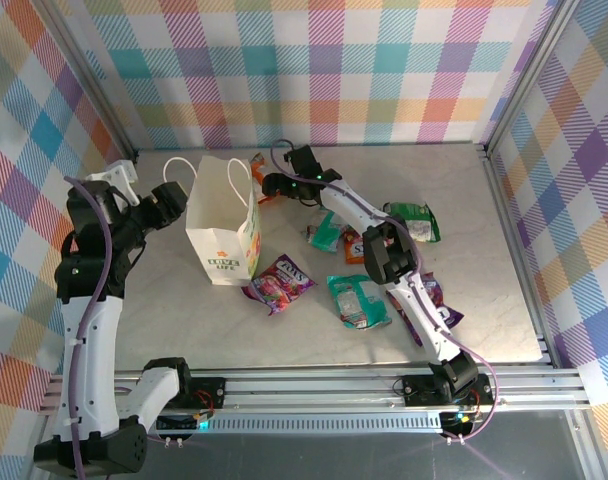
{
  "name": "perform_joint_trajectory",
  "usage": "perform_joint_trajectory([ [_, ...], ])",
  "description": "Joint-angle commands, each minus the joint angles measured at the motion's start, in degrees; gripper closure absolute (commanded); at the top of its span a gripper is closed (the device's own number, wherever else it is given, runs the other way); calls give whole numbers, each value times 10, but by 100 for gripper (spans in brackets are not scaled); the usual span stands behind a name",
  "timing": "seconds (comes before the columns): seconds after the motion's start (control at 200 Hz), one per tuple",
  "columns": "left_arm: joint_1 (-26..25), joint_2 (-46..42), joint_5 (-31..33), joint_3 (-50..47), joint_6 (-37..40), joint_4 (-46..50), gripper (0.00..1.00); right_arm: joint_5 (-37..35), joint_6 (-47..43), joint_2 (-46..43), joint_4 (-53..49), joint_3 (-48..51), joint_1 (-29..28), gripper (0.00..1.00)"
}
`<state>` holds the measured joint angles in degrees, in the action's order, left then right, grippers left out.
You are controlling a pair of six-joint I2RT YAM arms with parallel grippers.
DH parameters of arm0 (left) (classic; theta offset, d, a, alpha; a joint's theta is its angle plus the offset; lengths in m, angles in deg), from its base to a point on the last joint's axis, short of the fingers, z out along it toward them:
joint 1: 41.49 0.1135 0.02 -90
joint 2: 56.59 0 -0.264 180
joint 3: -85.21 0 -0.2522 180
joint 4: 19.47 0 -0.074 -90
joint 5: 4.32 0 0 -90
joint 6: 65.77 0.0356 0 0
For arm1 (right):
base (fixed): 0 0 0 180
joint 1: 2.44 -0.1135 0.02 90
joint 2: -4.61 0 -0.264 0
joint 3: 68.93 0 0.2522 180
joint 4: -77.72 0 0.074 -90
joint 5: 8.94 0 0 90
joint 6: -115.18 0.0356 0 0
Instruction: Place the snacks into the paper bag
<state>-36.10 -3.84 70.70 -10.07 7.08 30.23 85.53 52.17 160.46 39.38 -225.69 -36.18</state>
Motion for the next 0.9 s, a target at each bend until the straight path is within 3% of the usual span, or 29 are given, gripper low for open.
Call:
perform_joint_trajectory([
  [0.0,5,-9,-6,-6,-7,-9,27,13,53,17,-5,-21,-2,11],
  [0.345,5,-8,-6,8,-3,0,27,39,151,59,22,-58,-2,26],
  [0.895,5,-18,5,19,1,23,25,35,187,67,14,-58,-2,65],
])
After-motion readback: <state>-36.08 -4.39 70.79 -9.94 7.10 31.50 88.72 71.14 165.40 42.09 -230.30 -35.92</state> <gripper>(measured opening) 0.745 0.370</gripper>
